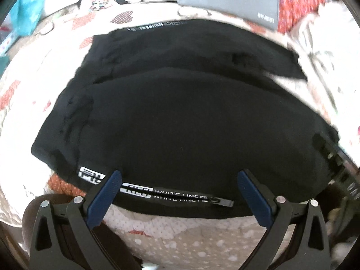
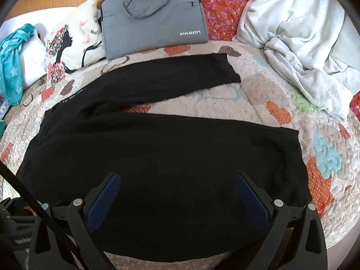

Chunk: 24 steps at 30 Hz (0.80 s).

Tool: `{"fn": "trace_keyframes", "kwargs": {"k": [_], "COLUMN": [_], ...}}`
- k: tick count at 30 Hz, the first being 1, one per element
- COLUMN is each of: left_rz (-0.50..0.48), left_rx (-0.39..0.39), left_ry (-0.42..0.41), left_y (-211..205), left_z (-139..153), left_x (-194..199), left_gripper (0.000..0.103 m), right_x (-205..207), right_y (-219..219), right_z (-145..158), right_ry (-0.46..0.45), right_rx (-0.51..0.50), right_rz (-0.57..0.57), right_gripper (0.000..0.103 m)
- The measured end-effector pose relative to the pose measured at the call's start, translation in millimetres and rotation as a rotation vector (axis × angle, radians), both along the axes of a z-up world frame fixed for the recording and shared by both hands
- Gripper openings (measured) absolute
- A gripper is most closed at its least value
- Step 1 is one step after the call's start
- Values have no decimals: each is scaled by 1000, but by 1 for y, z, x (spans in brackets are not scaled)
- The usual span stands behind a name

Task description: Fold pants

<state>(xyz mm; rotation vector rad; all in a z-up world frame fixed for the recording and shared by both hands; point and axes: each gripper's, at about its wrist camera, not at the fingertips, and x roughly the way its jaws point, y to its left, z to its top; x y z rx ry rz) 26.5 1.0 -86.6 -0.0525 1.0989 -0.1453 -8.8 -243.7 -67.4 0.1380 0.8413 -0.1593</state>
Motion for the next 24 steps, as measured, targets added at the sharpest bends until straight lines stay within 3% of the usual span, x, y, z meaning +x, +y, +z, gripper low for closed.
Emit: {"fn": "trace_keyframes", "kwargs": {"k": [3,7,12,16,21,24], "left_rz": [12,27,40,37,34,38], "left_rx": [-24,6,53,85,96,114], "left_ry": [-67,-174,-298,-361,-388,-392], "left_y": [7,12,14,11,11,11], "left_z": [21,51,84,102,114,116], "left_x": [-7,-18,-30,-39,-47,-52], "left_gripper": [102,102,102,102,101,101], "right_x": [-5,-11,-34,-53,-40,-49], "right_y": [1,3,13,15,9,3], "right_z": [7,25,79,121,138,150], "right_ry": [-28,-70,-266,-417,-378,-431], "right_rx": [-4,-22,-173,-207,-172,-185], "right_rz": [2,13,2,-24,-14,-48], "right_gripper": [103,103,103,103,103,103]}}
